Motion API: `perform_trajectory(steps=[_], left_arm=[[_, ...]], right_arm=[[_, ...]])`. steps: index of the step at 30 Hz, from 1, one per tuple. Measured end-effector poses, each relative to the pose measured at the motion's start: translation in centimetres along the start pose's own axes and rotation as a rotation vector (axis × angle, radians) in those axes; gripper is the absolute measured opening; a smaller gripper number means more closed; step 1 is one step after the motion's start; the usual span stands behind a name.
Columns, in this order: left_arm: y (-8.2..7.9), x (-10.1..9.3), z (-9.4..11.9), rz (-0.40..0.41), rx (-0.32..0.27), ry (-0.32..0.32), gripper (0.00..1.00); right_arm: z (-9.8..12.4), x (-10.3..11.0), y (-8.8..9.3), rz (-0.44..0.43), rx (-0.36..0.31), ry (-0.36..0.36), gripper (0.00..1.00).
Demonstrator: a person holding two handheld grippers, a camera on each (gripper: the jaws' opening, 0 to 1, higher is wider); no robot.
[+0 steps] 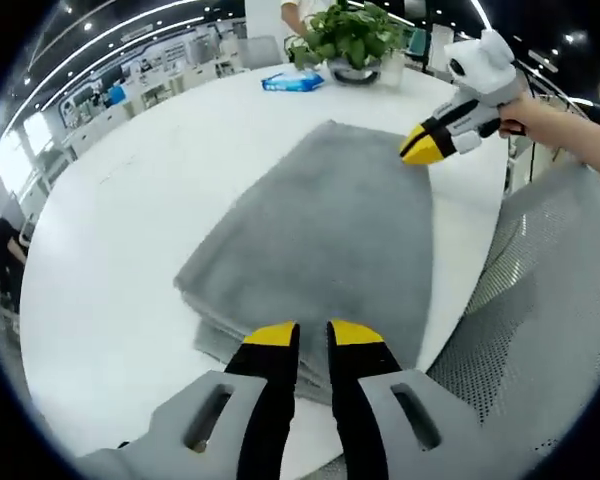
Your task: Open the folded towel by lifting each exposed corner and separating the folded layers until the towel lies flat within the target outline without major curled edges
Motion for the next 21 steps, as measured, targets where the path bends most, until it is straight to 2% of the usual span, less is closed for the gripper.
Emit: perform_trajectory(steps=[4, 8, 10, 13, 14, 17, 19, 20, 21], left_arm=[[-1.5, 1.2, -0.8, 0.010, -0.028, -0.016, 0.11], [-3.7, 1.2, -2.9, -0.074, -0.040, -0.002, 0.11], [-4.8, 0.8, -4.2, -0.121, -0.035, 0.018, 0.11], [-6.0, -0.3, -6.0, -0.191, -0.043, 0.063, 0.11], [-5.9, -0.6, -6.6, -0.205, -0.027, 0.073, 0.11], [-4.4, -0.8, -8.2, -0.331, 0.070, 0.068, 0.11], [-4.7, -1.1, -8.2, -0.325, 0.035, 0.076, 0.10], [-4.6, -0.9, -8.2, -0.289, 0.051, 0.075, 0.10], [-4.7, -0.8, -8.1, -0.291, 0.047, 0.078, 0.10]], right_arm=[[-1.1, 3.6, 0.5, 0.027, 0.028, -0.078, 0.05], [-2.9, 6.5, 0.2, 0.106, 0.043, -0.145, 0.05], [-3.7, 8.3, 0.3, 0.188, 0.056, -0.184, 0.06], [-4.3, 9.0, -0.1, 0.209, 0.046, -0.173, 0.05], [-4.3, 9.0, -0.1, 0.210, 0.046, -0.171, 0.05], [-4.7, 8.5, 0.6, 0.219, 0.074, -0.165, 0.04], [-4.7, 8.5, 0.5, 0.217, 0.075, -0.165, 0.04], [-4.6, 8.5, 0.5, 0.222, 0.077, -0.169, 0.04], [-4.6, 8.5, 0.5, 0.226, 0.077, -0.170, 0.03]])
Point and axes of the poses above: the point that each gripper's makers call its tool centre point, and the gripper's own axes: z roughly backward along the fingers, x roughly to its left, y roughly out of its underside, the point moved 3 cm from there along z, roughly backward along the fingers, and after that the axes turned 6 degrees about -y, right-handed, at the moved point
